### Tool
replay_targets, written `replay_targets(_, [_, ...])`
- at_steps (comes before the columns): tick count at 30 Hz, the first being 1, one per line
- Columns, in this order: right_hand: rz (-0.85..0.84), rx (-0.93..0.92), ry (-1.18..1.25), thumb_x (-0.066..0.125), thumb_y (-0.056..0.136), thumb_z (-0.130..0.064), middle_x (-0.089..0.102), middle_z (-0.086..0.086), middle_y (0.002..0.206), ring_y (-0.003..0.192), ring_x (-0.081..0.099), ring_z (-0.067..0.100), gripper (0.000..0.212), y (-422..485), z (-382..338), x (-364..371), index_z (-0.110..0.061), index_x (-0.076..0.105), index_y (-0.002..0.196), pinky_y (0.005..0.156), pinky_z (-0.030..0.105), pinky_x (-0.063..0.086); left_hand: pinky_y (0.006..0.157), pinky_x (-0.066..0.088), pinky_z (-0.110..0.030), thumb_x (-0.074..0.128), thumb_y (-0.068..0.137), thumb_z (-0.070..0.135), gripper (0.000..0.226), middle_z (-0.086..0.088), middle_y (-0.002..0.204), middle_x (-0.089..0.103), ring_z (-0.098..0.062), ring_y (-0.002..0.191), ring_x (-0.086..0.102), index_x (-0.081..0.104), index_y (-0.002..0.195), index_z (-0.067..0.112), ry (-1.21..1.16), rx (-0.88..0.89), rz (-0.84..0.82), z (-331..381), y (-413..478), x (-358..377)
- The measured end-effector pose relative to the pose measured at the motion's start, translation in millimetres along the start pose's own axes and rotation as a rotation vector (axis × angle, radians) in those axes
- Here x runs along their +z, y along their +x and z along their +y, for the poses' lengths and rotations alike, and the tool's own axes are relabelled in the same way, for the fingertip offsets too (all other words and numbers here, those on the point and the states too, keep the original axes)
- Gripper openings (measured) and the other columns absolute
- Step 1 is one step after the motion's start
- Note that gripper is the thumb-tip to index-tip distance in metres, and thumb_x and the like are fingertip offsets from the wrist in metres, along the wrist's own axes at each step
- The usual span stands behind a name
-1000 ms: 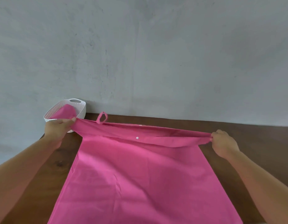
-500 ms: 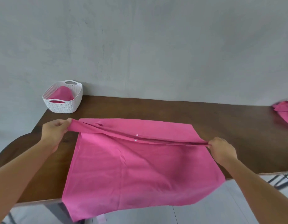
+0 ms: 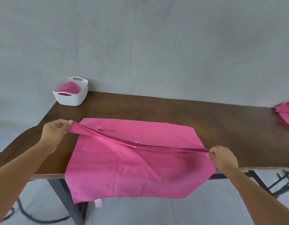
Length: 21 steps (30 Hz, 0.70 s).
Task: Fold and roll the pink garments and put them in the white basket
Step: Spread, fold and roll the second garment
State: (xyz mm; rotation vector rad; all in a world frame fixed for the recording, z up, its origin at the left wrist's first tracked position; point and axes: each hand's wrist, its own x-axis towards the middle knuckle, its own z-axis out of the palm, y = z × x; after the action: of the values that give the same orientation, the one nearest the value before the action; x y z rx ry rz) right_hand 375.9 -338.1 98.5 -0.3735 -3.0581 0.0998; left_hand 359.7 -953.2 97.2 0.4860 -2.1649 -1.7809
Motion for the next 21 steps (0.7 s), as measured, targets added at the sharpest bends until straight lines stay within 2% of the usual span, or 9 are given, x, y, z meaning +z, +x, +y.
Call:
replay_targets(2, [-0.023,-0.006,0.023,0.064,0.095,-0.033,0.061,-0.005,0.067,0.062,0.059,0.016,0.03,-8,13,3,-0.026,0.06,0.066,0.055,0.029,0.043,0.098,0.051,-0.042,0.072,0.093,0.02,0.01,-0.007,0.094,0.072,-0.021,0.091,0.066,0.073,0.089,0.011,0.018,0.0,0.021,-2,-18,-1])
replay_targets(6, [-0.049,-0.052,0.043,0.057,0.1,-0.036,0.06,-0.003,0.068,0.061,0.06,0.015,0.035,-25,47,13,-0.023,0.059,0.067,0.059,0.039,0.054,0.101,0.052,-0.048,0.076,0.091,0.02,0.008,-0.008,0.098,0.075,-0.031,0.102,0.069,0.076,0.09,0.013,0.048,-0.018,0.061,-11,-55,0])
replay_targets(11, [-0.043,-0.142,0.113,0.054,0.099,-0.04,0.054,-0.001,0.075,0.067,0.054,0.016,0.04,-49,90,22,-0.015,0.061,0.069,0.059,0.035,0.038,0.1,0.052,-0.045,0.073,0.093,0.019,0.011,-0.01,0.103,0.074,-0.029,0.103,0.068,0.076,0.095,0.009,0.124,0.004,0.13,-17,-113,12])
replay_targets(15, [-0.074,-0.192,0.038,0.048,0.102,-0.035,0.053,-0.005,0.077,0.072,0.053,0.016,0.037,-68,121,33,-0.015,0.064,0.076,0.064,0.036,0.037,0.098,0.052,-0.043,0.075,0.092,0.021,0.01,-0.01,0.102,0.074,-0.028,0.102,0.067,0.076,0.088,0.012,0.122,-0.043,0.196,-25,-157,15])
replay_targets(19, [-0.066,-0.208,0.055,0.048,0.103,-0.035,0.051,-0.005,0.071,0.066,0.05,0.014,0.038,-85,149,41,-0.018,0.053,0.069,0.061,0.036,0.035,0.084,0.052,-0.041,0.076,0.091,0.023,0.011,-0.012,0.102,0.074,-0.026,0.089,0.063,0.075,0.085,0.014,0.13,-0.081,0.257,-37,-198,17])
replay_targets(21, [-0.048,-0.215,0.082,0.048,0.103,-0.032,0.051,-0.004,0.071,0.065,0.051,0.016,0.039,-92,159,40,-0.018,0.05,0.067,0.06,0.036,0.038,0.086,0.053,-0.044,0.075,0.092,0.022,0.011,-0.014,0.103,0.073,-0.031,0.091,0.064,0.075,0.089,0.012,0.13,-0.088,0.312,-40,-215,18])
